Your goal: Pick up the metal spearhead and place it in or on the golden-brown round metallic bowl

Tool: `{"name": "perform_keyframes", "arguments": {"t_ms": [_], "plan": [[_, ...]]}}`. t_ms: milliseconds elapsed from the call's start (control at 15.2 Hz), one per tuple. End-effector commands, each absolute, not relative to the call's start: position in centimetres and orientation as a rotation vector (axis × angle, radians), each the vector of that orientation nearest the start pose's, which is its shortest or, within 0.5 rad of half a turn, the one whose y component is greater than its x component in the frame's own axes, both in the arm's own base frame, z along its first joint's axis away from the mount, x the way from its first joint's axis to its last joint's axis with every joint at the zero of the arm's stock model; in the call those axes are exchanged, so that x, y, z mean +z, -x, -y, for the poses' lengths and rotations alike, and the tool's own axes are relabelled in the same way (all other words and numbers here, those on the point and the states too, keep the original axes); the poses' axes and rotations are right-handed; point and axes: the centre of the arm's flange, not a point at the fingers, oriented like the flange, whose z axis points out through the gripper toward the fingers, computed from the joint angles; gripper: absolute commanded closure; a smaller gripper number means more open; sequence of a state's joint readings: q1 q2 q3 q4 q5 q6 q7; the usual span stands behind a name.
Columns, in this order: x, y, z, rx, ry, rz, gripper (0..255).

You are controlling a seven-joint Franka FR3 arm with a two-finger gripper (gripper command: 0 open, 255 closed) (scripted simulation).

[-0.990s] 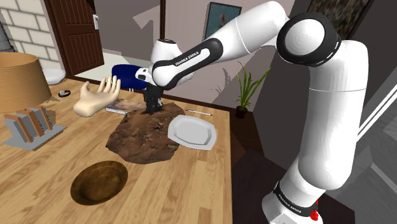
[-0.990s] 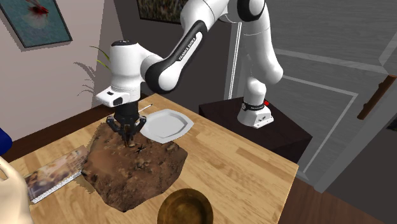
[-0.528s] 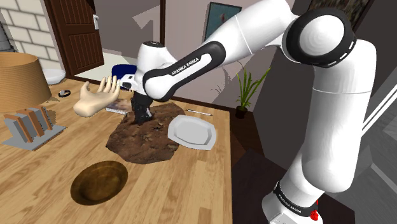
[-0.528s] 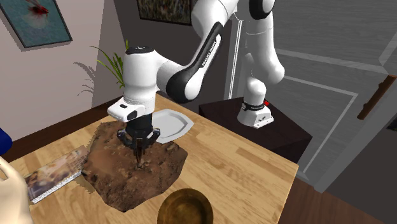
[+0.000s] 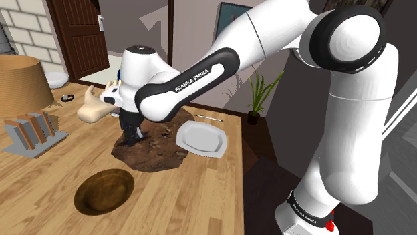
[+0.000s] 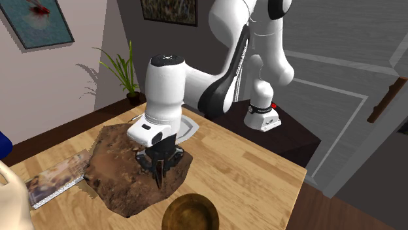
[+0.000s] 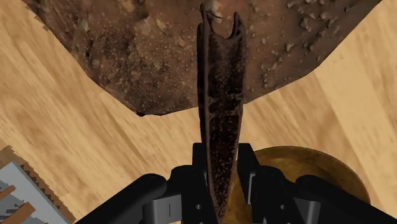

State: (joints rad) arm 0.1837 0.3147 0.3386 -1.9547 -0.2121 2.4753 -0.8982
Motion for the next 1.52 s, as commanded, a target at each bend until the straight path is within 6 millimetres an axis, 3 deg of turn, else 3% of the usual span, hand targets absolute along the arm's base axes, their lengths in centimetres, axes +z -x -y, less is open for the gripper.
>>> {"name": "perform_keyframes", "arguments": {"t_ms": [0, 660, 1452], "plan": [[34.8, -54.0, -32.9, -0.348, 2.303, 2.24, 255], [35.0, -48.2, -44.7, -0.348, 2.303, 2.24, 255], [28.7, -48.2, -44.7, -0.348, 2.303, 2.24, 255]]}}
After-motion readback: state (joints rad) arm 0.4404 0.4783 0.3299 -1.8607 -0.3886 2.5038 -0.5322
